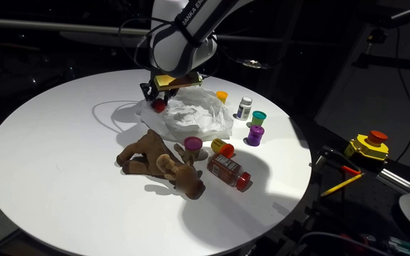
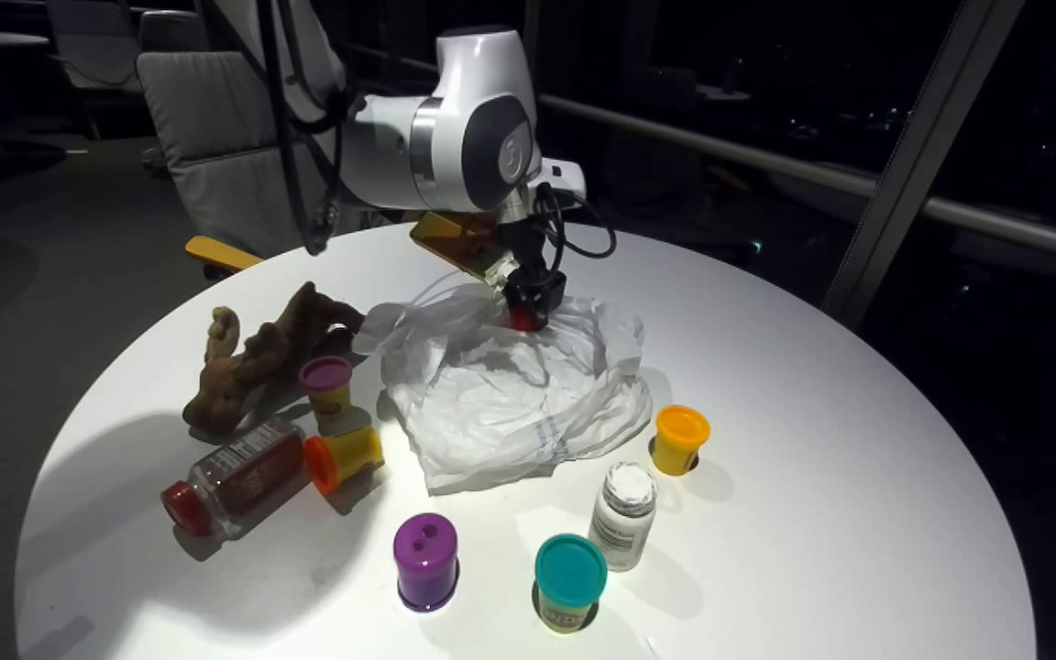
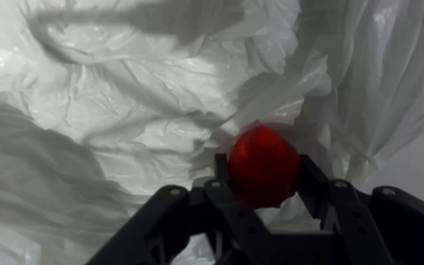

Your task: Remove the objects in the plastic and put them on the table

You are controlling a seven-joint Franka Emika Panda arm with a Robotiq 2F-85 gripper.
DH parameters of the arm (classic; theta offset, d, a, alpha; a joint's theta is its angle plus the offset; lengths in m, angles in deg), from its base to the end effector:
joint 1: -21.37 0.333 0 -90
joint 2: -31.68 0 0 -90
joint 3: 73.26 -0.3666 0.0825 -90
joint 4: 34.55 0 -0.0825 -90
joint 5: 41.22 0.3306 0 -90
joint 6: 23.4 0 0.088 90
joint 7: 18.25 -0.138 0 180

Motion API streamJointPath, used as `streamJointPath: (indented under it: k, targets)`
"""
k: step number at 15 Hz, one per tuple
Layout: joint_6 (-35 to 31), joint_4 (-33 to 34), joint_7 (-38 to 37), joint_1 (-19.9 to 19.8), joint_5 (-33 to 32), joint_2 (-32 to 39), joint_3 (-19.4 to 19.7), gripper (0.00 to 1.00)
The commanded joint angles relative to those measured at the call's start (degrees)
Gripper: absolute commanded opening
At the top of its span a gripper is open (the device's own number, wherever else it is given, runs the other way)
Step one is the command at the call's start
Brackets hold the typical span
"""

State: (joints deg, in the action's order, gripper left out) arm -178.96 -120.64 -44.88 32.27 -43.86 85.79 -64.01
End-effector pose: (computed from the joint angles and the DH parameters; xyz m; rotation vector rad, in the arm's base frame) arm 0.7413 0.0510 0.1759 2.9962 -0.4717 0.4640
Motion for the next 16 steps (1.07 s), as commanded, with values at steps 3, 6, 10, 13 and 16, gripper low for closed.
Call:
streamJointPath:
  k: [3,6,10,13,16]
  targets:
    - [9.0,-7.6,6.3,-4.1,5.2,-9.0,-5.6,0.23]
    - [11.5,-15.5,6.9,-5.4,7.0,-15.5,-6.2,0.23]
    - [8.7,-27.4,6.2,-6.1,8.0,-25.1,-5.7,0.23]
    - [8.9,-36.3,5.4,-6.5,7.8,-32.2,-5.2,0.23]
    - [4.8,-45.9,5.3,-6.3,6.3,-37.5,-4.5,0.23]
